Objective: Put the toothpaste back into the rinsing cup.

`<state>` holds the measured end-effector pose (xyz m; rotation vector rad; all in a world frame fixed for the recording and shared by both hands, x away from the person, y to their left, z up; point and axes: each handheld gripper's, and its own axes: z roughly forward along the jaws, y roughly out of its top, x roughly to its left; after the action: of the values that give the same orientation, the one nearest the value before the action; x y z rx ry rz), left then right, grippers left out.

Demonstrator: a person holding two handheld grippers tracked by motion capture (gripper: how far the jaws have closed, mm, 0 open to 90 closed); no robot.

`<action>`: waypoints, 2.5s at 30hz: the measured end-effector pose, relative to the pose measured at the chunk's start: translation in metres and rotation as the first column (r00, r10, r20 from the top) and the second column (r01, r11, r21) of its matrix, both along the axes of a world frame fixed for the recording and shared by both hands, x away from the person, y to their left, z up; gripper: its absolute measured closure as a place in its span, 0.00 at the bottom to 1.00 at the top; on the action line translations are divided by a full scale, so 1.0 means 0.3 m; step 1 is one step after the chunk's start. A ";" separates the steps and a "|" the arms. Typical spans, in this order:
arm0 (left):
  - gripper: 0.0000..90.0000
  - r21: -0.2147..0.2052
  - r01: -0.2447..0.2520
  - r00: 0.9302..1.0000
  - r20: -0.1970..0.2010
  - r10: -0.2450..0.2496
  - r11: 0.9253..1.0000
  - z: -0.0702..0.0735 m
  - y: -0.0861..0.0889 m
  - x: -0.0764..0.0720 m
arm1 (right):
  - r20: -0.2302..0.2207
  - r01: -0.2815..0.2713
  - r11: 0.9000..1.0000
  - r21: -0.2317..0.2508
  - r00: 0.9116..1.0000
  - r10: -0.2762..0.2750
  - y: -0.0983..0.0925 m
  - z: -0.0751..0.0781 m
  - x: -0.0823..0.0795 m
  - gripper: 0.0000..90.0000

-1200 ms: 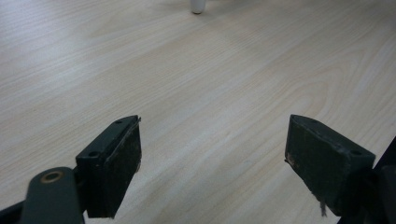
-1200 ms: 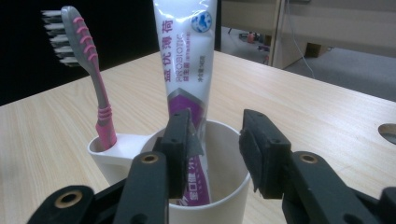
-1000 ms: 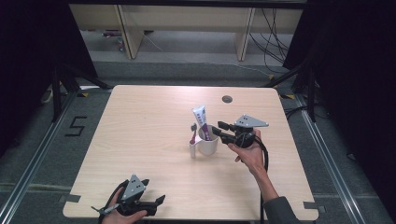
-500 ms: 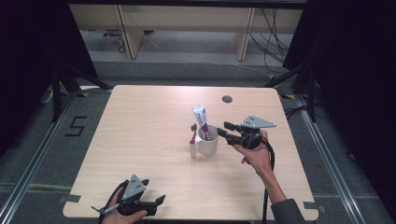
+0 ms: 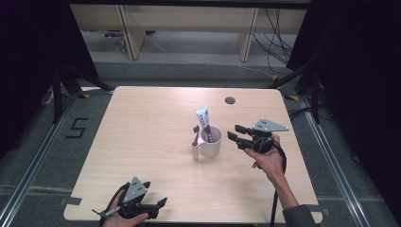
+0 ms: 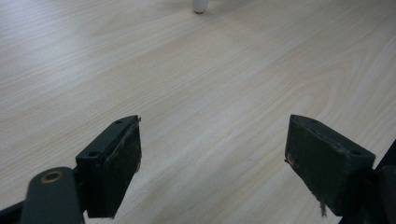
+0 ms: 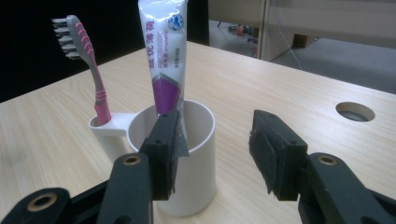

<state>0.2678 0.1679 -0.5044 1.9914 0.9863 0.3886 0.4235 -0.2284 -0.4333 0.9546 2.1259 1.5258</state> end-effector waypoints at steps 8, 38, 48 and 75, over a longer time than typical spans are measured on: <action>0.20 0.002 -0.006 1.000 -0.001 0.006 1.000 0.002 0.001 -0.003 | -0.010 0.030 1.000 -0.006 1.000 -0.030 -0.033 -0.006 -0.023 0.52; 0.20 0.009 -0.023 1.000 0.008 0.023 1.000 0.002 0.011 -0.005 | -0.096 0.053 0.997 -0.047 0.994 -0.057 -0.130 -0.075 -0.137 0.27; 0.20 0.000 -0.030 1.000 0.007 0.030 1.000 -0.006 0.019 -0.006 | -0.113 0.060 0.996 -0.061 0.991 -0.066 -0.141 -0.087 -0.180 0.26; 0.20 0.018 -0.016 1.000 0.006 0.016 1.000 -0.006 0.016 -0.004 | -0.142 0.040 0.994 -0.104 0.988 -0.054 -0.177 -0.143 -0.326 0.18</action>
<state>0.2666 0.1727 -0.5062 1.9984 0.9992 0.4130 0.3258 -0.2815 -0.4764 1.1009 2.2389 1.3493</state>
